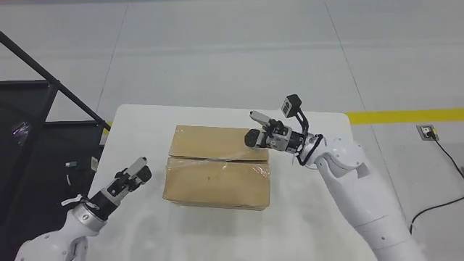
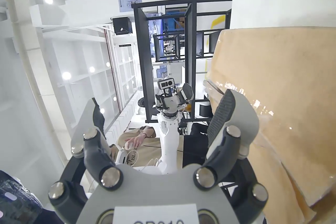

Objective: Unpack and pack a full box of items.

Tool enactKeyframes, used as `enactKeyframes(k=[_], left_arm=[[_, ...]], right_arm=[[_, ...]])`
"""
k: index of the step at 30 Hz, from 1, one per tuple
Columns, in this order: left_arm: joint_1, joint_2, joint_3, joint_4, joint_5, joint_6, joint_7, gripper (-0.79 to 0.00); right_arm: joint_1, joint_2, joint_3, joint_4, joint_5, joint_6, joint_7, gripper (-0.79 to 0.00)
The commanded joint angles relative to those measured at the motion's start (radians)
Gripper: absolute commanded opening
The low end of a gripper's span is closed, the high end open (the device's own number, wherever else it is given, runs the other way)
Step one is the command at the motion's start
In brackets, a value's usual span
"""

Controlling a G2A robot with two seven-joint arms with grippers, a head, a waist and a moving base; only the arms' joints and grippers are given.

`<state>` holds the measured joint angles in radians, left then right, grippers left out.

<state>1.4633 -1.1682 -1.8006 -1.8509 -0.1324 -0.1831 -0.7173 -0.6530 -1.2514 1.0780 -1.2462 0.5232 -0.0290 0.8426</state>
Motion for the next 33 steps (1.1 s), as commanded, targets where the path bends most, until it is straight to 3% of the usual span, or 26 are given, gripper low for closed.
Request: enactKeyframes(k=[1,8,18,33], left_arm=[[-0.012,0.001,0.018,0.01,0.018,-0.003,0.015,0.0],[-0.031,0.003,0.04,0.028,0.02,-0.003,0.038,0.0],[-0.065,0.007,0.08,0.036,0.029,0.019,0.056,0.0],[-0.218,0.007,0.229,0.151,0.0,0.119,0.004,0.0]], right_arm=[[0.007,-0.006,-0.026,0.002,-0.042,0.017,-0.045,0.0],[0.026,-0.012,-0.059,0.011,-0.087,0.068,-0.036,0.0],[-0.03,0.01,-0.021,-0.059,-0.149,0.125,0.03,0.0],[-0.088,0.017,-0.023,-0.106,-0.18,0.078,0.062,0.0]])
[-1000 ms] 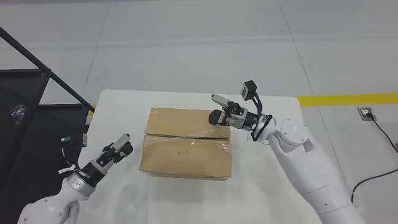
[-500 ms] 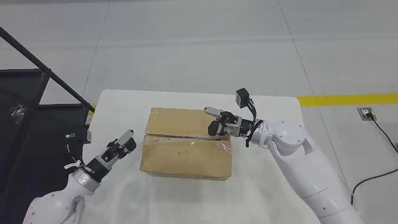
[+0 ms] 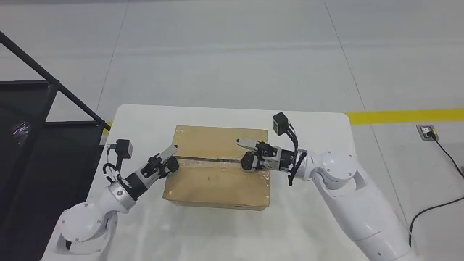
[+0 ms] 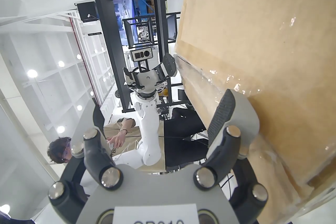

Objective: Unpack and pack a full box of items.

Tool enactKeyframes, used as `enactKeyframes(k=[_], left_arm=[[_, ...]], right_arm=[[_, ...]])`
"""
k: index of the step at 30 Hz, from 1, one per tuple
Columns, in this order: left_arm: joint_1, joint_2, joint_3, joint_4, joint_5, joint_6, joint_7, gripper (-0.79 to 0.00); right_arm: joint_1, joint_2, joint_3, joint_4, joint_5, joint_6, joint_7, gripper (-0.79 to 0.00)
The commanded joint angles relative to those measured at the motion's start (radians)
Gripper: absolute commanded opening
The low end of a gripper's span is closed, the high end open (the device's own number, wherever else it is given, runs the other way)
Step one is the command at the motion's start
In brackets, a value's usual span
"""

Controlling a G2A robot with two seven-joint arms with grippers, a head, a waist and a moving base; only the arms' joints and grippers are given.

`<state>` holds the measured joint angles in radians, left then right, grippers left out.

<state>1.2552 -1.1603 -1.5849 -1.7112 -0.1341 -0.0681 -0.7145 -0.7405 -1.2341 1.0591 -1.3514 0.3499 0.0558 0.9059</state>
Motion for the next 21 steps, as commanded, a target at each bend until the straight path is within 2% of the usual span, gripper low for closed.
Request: enactKeyframes(k=[1,5,9,16,21], left_arm=[[-0.017,-0.001,0.022,0.019,0.003,0.005,0.004,0.0],[-0.038,-0.002,0.055,0.044,0.007,0.006,0.008,0.0],[-0.033,-0.001,0.065,0.031,0.01,-0.004,0.006,0.0],[0.003,0.006,0.029,-0.025,-0.018,-0.025,0.0,0.0],[0.016,0.011,0.002,-0.018,-0.035,-0.027,0.014,0.0]], right_arm=[[-0.001,-0.001,-0.007,-0.002,-0.016,-0.014,-0.007,0.0],[-0.002,-0.004,-0.026,0.0,-0.058,-0.021,-0.045,0.0],[0.005,-0.009,-0.036,0.017,-0.063,-0.013,-0.072,0.0],[0.014,-0.015,-0.044,0.052,-0.059,-0.015,-0.078,0.0],[0.02,-0.021,-0.055,0.065,-0.048,-0.038,-0.067,0.0]])
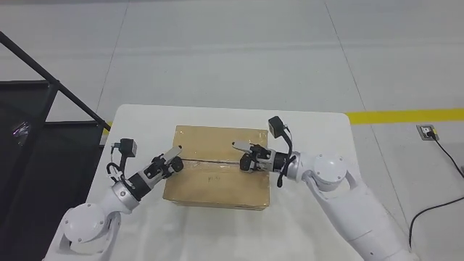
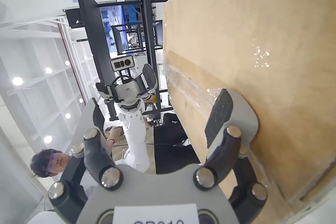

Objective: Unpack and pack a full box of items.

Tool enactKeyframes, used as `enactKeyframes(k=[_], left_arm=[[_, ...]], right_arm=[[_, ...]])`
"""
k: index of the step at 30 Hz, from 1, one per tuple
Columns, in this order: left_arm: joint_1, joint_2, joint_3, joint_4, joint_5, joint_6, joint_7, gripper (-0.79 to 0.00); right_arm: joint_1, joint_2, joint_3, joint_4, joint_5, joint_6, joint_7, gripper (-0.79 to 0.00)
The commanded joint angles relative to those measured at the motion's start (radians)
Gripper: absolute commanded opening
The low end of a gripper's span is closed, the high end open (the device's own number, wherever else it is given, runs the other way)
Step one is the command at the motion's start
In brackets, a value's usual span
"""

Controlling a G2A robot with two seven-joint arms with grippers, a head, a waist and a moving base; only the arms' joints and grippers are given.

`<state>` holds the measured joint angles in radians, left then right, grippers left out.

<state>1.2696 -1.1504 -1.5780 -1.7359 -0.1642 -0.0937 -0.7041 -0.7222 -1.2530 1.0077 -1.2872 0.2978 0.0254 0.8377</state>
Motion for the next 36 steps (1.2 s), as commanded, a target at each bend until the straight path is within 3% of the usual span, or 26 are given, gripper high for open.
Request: enactKeyframes(k=[1,16,36], left_arm=[[0.005,0.002,-0.01,0.012,-0.012,-0.003,0.006,0.0],[0.102,0.014,-0.136,0.037,-0.15,-0.073,0.015,0.0],[0.137,0.026,-0.185,0.082,-0.206,-0.104,-0.016,0.0]], right_arm=[[0.004,-0.004,-0.008,0.0,0.004,-0.01,0.0,0.0],[0.137,-0.078,-0.187,0.09,-0.017,-0.009,-0.054,0.0],[0.271,-0.233,-0.369,0.33,0.078,-0.138,-0.119,0.0]])
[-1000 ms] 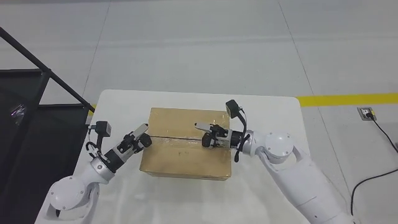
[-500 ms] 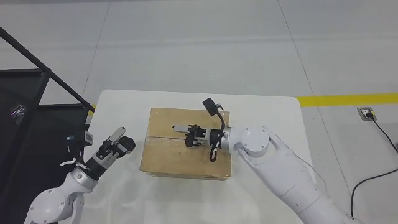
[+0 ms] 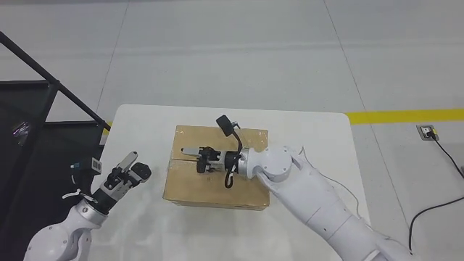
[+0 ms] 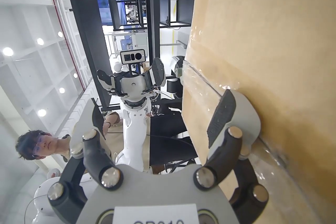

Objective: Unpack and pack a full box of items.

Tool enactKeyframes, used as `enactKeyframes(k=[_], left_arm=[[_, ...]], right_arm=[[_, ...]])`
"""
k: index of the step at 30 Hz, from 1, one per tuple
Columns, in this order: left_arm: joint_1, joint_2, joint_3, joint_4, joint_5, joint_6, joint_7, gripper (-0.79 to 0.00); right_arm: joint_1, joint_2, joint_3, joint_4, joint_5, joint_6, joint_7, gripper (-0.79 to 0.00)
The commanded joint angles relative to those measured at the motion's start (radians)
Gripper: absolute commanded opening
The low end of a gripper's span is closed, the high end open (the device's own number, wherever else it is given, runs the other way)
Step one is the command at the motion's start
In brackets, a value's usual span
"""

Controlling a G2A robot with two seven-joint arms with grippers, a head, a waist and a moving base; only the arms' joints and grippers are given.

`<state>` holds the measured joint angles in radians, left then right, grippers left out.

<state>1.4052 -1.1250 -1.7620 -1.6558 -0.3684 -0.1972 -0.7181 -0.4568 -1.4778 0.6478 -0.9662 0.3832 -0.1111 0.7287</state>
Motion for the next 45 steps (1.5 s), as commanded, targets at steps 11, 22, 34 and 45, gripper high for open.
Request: enactKeyframes(k=[11,22,34,45], left_arm=[[-0.004,0.007,0.003,0.016,-0.004,0.002,-0.024,0.0],[-0.024,0.012,0.031,0.01,0.013,0.018,-0.031,0.0],[-0.04,0.015,0.064,-0.011,0.031,0.025,-0.029,0.0],[-0.04,0.02,0.069,-0.014,0.035,0.021,-0.032,0.0]], right_arm=[[0.03,-0.051,-0.018,0.085,-0.015,-0.018,-0.008,0.0],[-0.073,0.039,0.144,-0.048,-0.099,0.054,0.133,0.0],[-0.248,0.132,0.355,-0.293,-0.208,0.168,0.158,0.0],[-0.321,0.172,0.486,-0.34,-0.204,0.181,0.201,0.0]])
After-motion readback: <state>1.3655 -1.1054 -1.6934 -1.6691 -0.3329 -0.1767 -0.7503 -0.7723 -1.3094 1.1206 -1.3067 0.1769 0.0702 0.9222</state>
